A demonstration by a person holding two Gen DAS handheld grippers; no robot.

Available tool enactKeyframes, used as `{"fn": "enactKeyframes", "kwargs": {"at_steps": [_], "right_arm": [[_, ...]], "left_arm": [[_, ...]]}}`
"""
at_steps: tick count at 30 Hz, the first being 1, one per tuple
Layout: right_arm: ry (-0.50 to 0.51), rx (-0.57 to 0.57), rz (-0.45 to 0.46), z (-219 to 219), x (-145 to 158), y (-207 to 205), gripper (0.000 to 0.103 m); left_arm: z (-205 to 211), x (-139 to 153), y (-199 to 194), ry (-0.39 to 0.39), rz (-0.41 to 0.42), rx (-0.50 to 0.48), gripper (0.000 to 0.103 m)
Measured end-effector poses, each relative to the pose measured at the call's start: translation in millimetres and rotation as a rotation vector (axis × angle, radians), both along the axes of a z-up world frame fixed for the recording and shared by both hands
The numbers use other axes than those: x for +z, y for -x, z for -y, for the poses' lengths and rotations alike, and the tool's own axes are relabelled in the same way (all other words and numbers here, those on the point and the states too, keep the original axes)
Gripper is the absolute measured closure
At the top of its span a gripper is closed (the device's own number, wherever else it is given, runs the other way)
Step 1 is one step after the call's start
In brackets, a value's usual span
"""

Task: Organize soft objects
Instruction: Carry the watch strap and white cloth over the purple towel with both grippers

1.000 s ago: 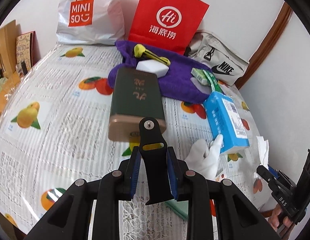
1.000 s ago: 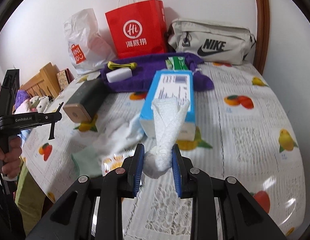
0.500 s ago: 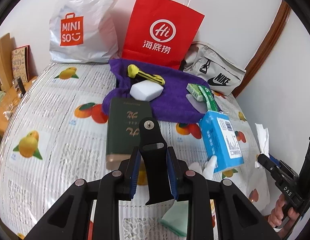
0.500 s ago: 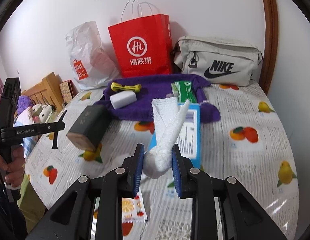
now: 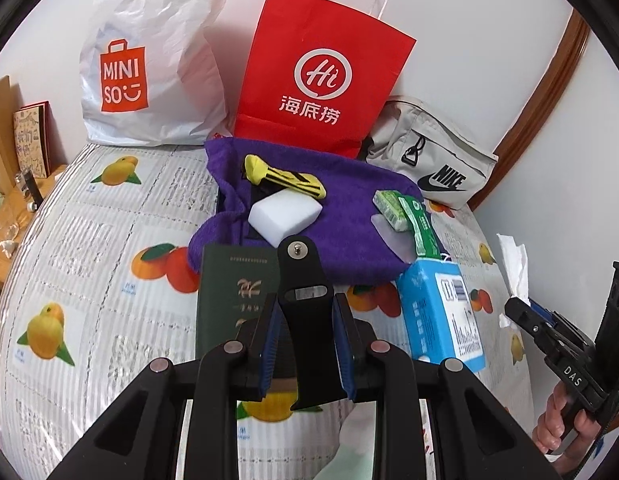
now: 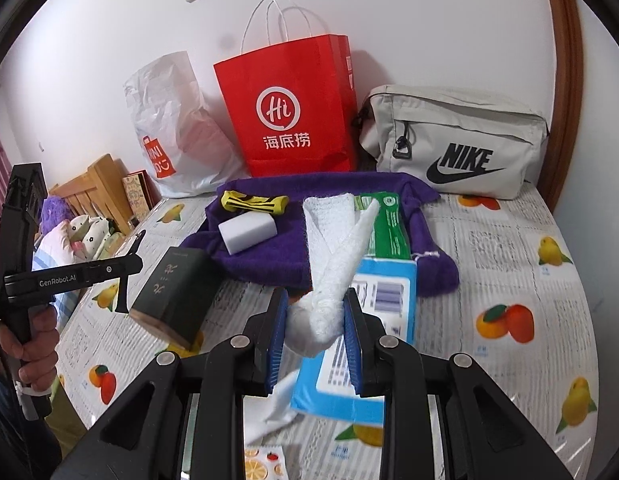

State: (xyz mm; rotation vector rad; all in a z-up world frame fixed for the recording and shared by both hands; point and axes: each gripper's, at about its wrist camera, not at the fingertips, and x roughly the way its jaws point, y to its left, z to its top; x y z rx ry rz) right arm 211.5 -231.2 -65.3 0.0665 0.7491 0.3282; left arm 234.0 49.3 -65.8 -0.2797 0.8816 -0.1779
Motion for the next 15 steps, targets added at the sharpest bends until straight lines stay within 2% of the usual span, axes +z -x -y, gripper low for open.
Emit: {"fn": "enactKeyframes", "kwargs": {"at_steps": [15], "right_arm": [[0.011,0.029,0.002,-8,0,-62,0.076]], "left_arm": [[6,0,-52,-0.037,-0.007,0.003,0.078]]}}
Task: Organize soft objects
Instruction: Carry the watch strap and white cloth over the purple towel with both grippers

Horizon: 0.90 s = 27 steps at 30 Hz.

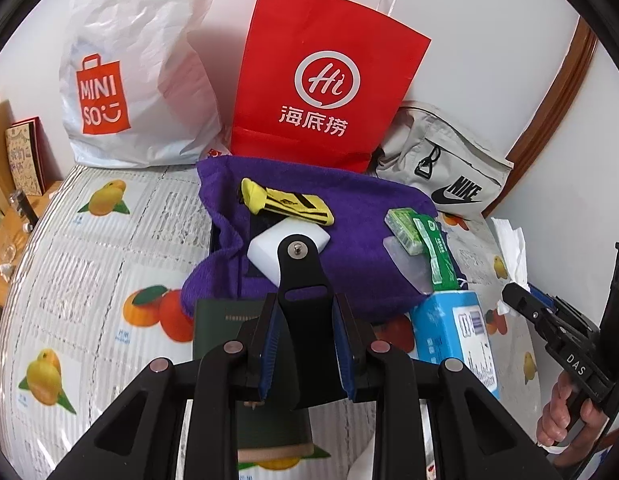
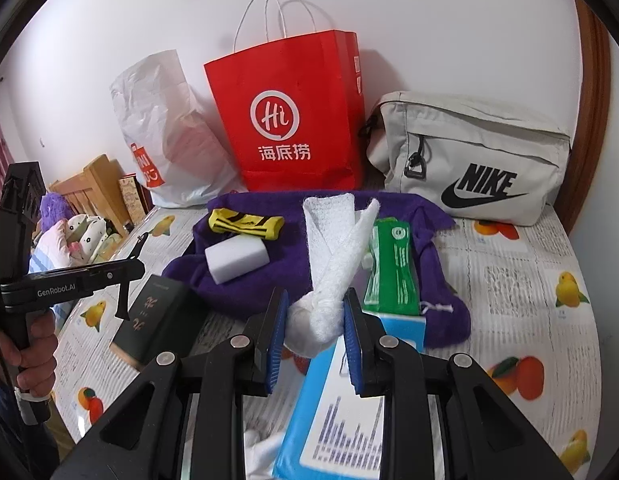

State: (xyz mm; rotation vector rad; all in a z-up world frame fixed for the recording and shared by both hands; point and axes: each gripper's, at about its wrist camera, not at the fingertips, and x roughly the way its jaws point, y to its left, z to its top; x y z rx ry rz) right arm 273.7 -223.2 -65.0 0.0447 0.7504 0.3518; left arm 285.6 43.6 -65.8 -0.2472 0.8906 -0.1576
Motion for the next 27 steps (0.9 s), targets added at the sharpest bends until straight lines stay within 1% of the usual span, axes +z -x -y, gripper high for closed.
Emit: {"fn": "enactKeyframes", "kwargs": {"at_steps": [11,17,22,27], "right_arm": [[0.014,0.007,-0.033,-3,-11,-49,0.076],[0.011,0.028,-0.085,-7,-25,-79,0.076],[0.026,0.059,-0.121,-15,-38,-95,0.076],[0.041,0.067,-0.170,-16,-54,-108,0.076]], "left_arm": [[-1,-13,-40,-0.009,-0.024,0.007,0.078],[0,-23,-62,0.013,-0.048,-0.001,0.078],[7,-30,-79,0.017,-0.069,-0.013,0.078],[13,-34,-93,0.019,-0.077,-0.017,0.078]]}}
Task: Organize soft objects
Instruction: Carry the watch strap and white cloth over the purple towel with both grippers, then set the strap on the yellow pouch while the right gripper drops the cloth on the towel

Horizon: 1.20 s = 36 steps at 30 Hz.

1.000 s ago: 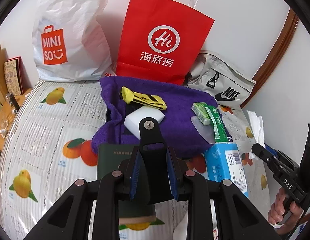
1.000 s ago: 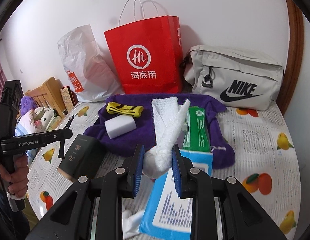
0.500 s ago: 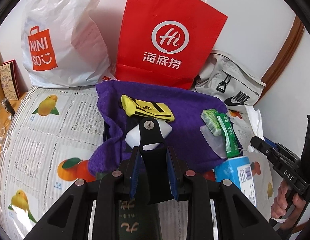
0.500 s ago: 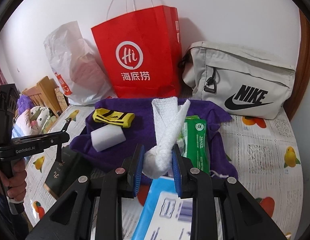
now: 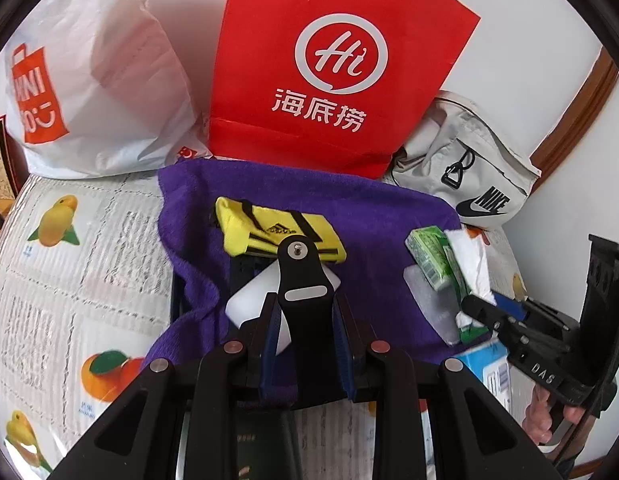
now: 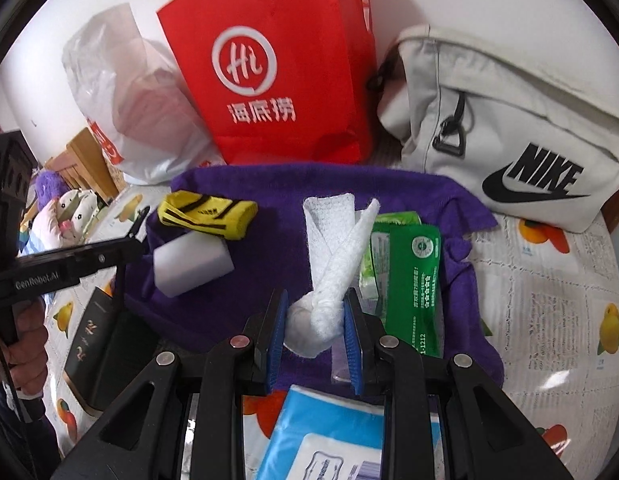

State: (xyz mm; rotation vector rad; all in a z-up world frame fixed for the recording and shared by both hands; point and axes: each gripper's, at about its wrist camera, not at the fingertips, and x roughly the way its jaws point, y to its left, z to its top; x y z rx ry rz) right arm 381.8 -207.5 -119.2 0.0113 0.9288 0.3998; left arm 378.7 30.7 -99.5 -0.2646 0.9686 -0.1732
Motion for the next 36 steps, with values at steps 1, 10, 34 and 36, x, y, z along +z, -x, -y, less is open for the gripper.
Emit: {"fn": "enactKeyframes", "kwargs": {"at_steps": [1,10,34,36], "right_arm": [[0.005,0.003,-0.011,0,-3,-3,0.076],[0.022,-0.014,-0.073,0,-19,-20,0.076],[0.041,-0.007,-0.041,-1,-16,-13,0.047],[0.036,-0.015,-0.035,0,-11,-7,0.047]], "left_arm": [[1,-1,-3,-0.004,-0.003,0.000,0.078],[8,-15,-24,0.003,-0.040,-0.001,0.078],[7,-25,-27,-0.048,-0.077,-0.004,0.056],[3,-20,-21,-0.051,-0.069,0.006,0.056]]}}
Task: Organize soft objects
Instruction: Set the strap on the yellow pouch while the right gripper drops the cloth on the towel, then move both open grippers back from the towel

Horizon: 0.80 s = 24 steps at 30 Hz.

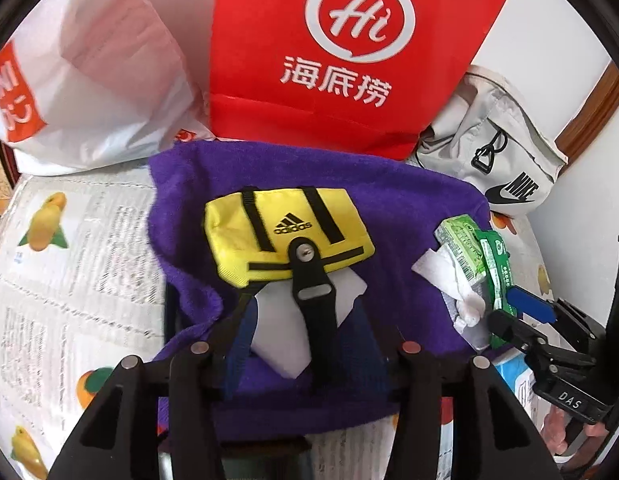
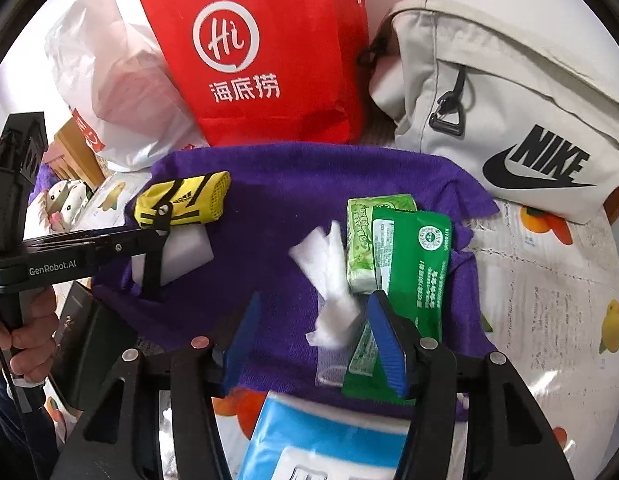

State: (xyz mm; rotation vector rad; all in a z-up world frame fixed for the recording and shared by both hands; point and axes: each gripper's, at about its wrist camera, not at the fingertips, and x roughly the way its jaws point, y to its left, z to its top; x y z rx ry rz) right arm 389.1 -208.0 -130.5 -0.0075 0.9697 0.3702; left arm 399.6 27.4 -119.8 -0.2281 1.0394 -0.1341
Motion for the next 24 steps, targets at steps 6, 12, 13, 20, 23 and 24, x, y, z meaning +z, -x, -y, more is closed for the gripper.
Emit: {"fn": "enactKeyframes", "kwargs": {"at_steps": [6,12,13,20,23,24], "right_arm": [[-0.039,-0.030,0.069,7,20,33,0.044],[-0.042,-0.066,0.131,12,34,76,0.036],[-0.047,-0.070,0.131,12,34,81,0.036],[-0.077,-0.091,0.125,19,37,144,0.036],[-0.096,-0.083,0.105,23,33,170,0.036],[-0.099,-0.083,0.099,24,30,180,0.036]], "left_arm": [[-12,17,27,-0.005,0.030,0.015,0.056],[-21,31,65,-0.021,0.064,0.030,0.055],[-22,32,71,-0.019,0.069,0.029,0.055],[-23,45,119,-0.010,0.098,0.005,0.055],[-23,48,140,-0.010,0.108,-0.003,0.055],[-23,49,146,-0.010,0.111,-0.003,0.055]]}}
